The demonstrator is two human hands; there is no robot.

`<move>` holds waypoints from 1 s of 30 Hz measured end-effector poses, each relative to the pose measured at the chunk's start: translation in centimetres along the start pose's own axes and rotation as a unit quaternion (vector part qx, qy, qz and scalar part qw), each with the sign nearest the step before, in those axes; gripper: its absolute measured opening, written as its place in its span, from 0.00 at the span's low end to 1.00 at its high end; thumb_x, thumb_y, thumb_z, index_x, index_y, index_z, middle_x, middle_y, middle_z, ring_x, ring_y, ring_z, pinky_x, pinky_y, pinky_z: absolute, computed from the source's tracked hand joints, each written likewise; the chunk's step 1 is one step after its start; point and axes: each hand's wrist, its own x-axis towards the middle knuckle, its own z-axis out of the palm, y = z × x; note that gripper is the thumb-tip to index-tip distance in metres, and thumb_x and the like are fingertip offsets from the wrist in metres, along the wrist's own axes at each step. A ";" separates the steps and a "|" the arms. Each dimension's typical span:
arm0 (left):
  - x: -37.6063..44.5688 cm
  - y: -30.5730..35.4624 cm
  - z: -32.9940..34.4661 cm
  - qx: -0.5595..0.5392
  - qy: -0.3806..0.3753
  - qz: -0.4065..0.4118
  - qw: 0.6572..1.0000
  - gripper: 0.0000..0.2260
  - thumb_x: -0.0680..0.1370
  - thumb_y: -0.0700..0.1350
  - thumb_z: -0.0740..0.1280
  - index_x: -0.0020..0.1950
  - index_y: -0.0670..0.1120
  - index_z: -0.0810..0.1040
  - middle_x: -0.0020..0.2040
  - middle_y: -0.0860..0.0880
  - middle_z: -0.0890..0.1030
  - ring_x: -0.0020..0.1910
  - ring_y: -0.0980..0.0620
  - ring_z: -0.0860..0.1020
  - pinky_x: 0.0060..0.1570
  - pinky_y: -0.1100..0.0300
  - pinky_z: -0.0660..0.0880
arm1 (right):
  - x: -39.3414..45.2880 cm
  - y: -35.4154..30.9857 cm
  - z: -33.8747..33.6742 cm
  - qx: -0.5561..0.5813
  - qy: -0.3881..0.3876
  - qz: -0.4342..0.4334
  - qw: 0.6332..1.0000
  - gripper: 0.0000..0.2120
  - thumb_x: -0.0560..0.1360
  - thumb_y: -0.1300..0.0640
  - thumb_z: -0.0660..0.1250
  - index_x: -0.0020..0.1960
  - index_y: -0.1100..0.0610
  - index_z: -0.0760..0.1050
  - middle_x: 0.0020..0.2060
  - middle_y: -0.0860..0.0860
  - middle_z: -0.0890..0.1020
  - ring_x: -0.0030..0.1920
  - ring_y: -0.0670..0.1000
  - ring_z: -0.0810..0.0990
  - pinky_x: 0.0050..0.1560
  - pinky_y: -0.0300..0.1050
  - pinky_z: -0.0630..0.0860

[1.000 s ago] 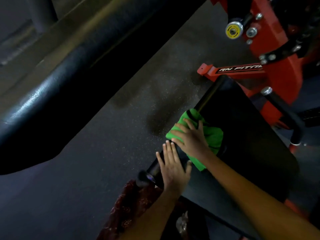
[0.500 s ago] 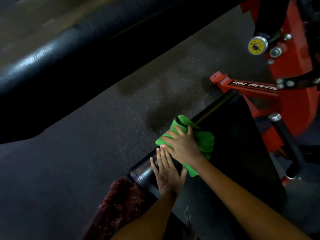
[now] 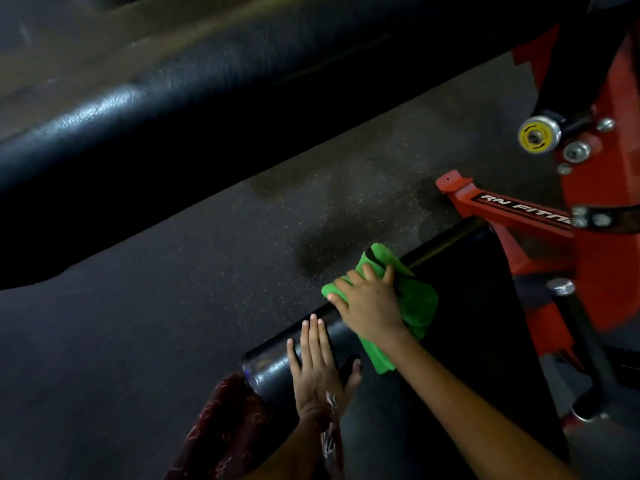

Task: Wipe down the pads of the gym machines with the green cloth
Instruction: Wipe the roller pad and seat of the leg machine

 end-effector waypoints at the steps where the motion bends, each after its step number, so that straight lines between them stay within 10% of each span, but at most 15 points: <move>1: 0.0 0.0 0.0 0.004 0.004 0.001 1.000 0.39 0.70 0.63 0.57 0.71 0.36 0.61 0.71 0.40 0.68 0.71 0.43 0.63 0.71 0.45 0.49 | -0.3 0.3 0.1 0.001 0.004 -0.003 1.000 0.25 0.76 0.40 0.47 0.56 0.49 0.79 0.50 0.49 0.81 0.55 0.55 0.75 0.61 0.68 0.65; 10: -0.1 -0.3 0.8 0.027 0.050 0.004 0.998 0.40 0.71 0.63 0.56 0.73 0.37 0.57 0.74 0.42 0.61 0.77 0.50 0.44 0.72 0.45 0.46 | 3.3 14.9 -2.2 -0.007 0.020 0.162 0.987 0.22 0.76 0.36 0.56 0.57 0.49 0.78 0.58 0.52 0.79 0.66 0.57 0.68 0.66 0.62 0.57; 14: -0.2 -0.2 0.6 0.038 0.041 0.011 0.998 0.39 0.71 0.63 0.57 0.72 0.37 0.59 0.73 0.41 0.64 0.74 0.45 0.59 0.72 0.45 0.47 | 3.6 20.0 -2.0 0.081 0.061 0.231 0.968 0.21 0.75 0.38 0.62 0.62 0.49 0.76 0.62 0.52 0.75 0.66 0.60 0.65 0.63 0.61 0.61; 21: -0.2 -0.1 0.5 0.029 0.051 0.015 0.998 0.39 0.72 0.63 0.56 0.73 0.37 0.58 0.72 0.40 0.67 0.72 0.44 0.60 0.72 0.45 0.46 | 1.4 19.2 0.3 0.173 0.171 0.329 0.912 0.36 0.67 0.31 0.51 0.65 0.51 0.73 0.65 0.55 0.73 0.65 0.62 0.69 0.62 0.62 0.66; 30: -0.2 0.0 0.4 0.016 0.085 0.034 0.996 0.38 0.72 0.62 0.55 0.72 0.36 0.60 0.71 0.38 0.69 0.71 0.43 0.62 0.72 0.47 0.44 | -9.0 7.7 5.3 0.225 0.212 0.471 0.826 0.28 0.75 0.40 0.55 0.71 0.52 0.69 0.70 0.56 0.70 0.66 0.65 0.67 0.57 0.66 0.66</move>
